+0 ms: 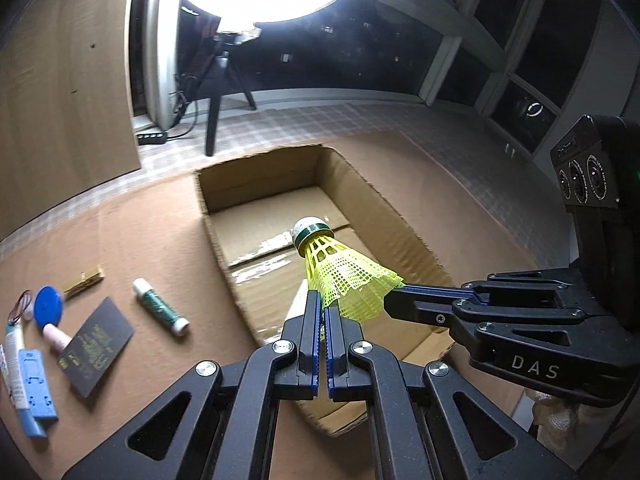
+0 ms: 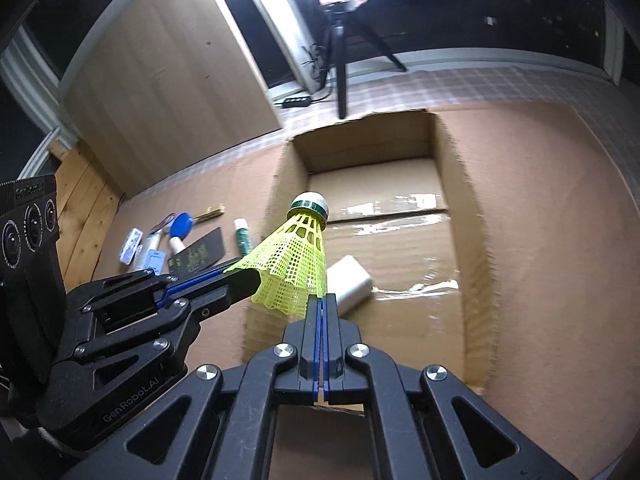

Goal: Organize objects
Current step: 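Carry the shuttlecock into the box and open the left gripper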

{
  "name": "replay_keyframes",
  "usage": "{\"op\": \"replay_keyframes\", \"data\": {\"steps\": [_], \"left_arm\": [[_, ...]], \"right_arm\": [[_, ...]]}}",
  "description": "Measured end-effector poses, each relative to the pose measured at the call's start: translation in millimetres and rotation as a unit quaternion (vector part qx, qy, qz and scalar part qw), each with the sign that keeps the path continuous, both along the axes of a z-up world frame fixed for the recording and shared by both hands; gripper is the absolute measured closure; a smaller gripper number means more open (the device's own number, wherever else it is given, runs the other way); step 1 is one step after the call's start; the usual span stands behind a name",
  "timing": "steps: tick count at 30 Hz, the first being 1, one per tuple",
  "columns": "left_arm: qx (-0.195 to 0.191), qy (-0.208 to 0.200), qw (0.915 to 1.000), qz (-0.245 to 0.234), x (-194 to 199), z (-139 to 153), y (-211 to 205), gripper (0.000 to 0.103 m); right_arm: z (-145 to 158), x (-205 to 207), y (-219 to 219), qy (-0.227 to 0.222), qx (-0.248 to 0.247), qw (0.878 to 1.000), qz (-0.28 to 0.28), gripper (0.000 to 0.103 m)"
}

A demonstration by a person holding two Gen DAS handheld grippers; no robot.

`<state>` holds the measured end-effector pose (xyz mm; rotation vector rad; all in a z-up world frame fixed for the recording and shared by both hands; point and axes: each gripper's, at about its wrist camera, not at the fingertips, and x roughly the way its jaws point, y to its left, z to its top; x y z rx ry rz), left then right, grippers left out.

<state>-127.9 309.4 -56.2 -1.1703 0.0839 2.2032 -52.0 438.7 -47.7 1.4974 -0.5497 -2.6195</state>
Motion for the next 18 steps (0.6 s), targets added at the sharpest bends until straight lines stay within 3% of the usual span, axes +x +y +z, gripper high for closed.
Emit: {"op": "replay_keyframes", "data": {"steps": [13, 15, 17, 18], "left_arm": [[-0.015, -0.007, 0.9996, -0.021, 8, -8, 35, 0.101], [-0.025, -0.003, 0.9994, -0.024, 10, -7, 37, 0.100], [-0.040, 0.000, 0.9990, -0.019, 10, -8, 37, 0.083], [-0.044, -0.001, 0.9989, -0.015, 10, -9, 36, 0.066]], "right_arm": [[-10, 20, 32, -0.010, 0.000, 1.000, -0.029, 0.102], [-10, 21, 34, -0.010, -0.006, 1.000, -0.029, 0.098], [-11, 21, 35, -0.016, -0.005, 0.999, -0.033, 0.082], [-11, 21, 36, -0.018, 0.002, 0.999, -0.039, 0.065]]}}
